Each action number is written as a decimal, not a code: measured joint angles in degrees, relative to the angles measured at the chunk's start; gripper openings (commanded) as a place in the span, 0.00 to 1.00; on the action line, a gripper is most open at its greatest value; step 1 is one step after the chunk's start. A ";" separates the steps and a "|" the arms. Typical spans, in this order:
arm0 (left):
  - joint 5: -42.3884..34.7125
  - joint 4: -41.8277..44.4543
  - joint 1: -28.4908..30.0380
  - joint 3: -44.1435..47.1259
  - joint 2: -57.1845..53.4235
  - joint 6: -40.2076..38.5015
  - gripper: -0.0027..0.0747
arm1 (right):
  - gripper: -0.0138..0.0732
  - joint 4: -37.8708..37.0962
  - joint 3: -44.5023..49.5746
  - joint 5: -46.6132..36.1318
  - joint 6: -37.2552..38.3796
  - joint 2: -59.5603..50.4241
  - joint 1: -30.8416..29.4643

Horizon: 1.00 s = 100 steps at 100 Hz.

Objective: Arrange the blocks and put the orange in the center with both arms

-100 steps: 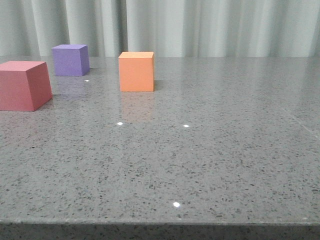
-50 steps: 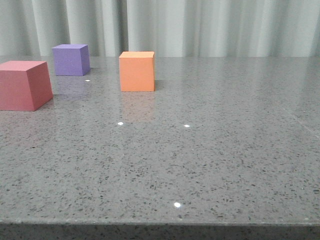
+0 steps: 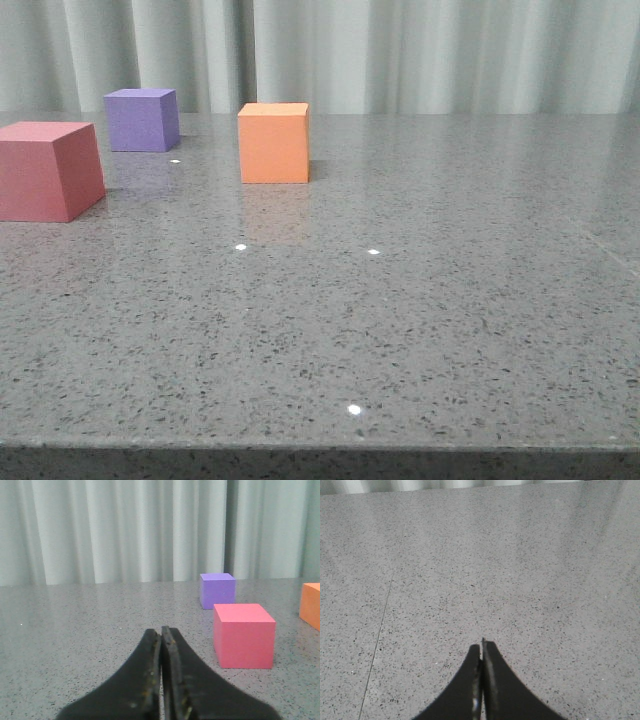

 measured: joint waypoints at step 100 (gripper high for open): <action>37.17 -8.43 0.00 -42.31 26.69 0.00 0.01 | 0.03 0.00 0.00 -0.10 0.00 0.00 0.00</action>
